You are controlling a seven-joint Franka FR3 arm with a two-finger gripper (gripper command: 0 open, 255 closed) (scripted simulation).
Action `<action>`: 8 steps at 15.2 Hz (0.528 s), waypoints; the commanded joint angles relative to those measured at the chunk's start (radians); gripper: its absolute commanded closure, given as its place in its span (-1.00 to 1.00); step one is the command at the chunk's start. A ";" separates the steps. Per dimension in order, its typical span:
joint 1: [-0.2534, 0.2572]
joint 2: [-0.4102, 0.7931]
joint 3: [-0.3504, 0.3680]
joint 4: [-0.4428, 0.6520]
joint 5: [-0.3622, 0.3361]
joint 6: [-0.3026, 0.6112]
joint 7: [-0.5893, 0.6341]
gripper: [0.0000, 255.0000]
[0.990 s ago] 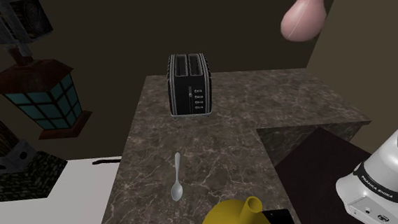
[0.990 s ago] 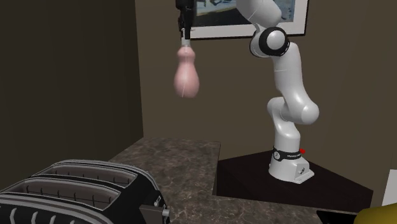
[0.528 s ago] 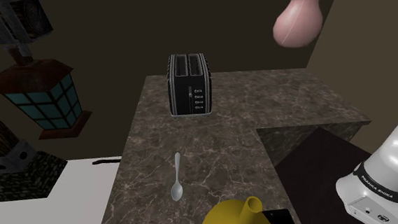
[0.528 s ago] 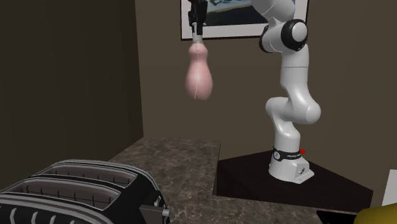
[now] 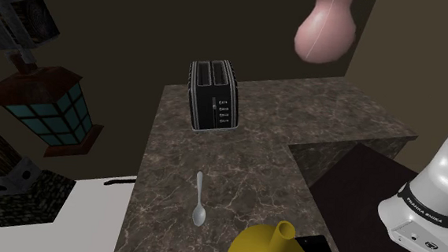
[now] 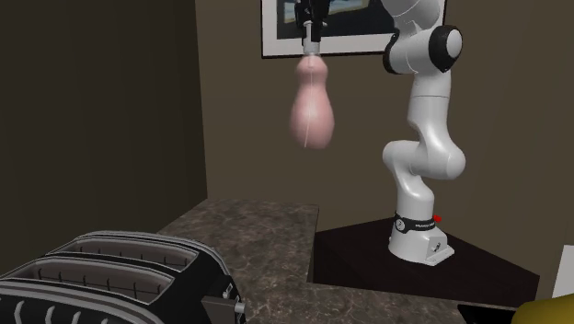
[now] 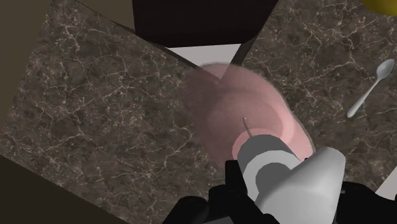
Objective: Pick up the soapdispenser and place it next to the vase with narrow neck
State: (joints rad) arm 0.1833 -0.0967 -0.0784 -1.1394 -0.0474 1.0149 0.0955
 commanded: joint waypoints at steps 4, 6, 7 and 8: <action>0.062 -0.012 0.085 -0.006 0.014 -0.010 0.156 1.00; 0.086 -0.007 0.118 0.001 0.020 -0.013 0.215 1.00; 0.098 -0.002 0.135 0.008 0.023 -0.015 0.245 1.00; 0.110 0.005 0.151 0.016 0.026 -0.017 0.276 1.00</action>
State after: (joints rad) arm 0.2774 -0.0868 0.0515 -1.1098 -0.0263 0.9881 0.3292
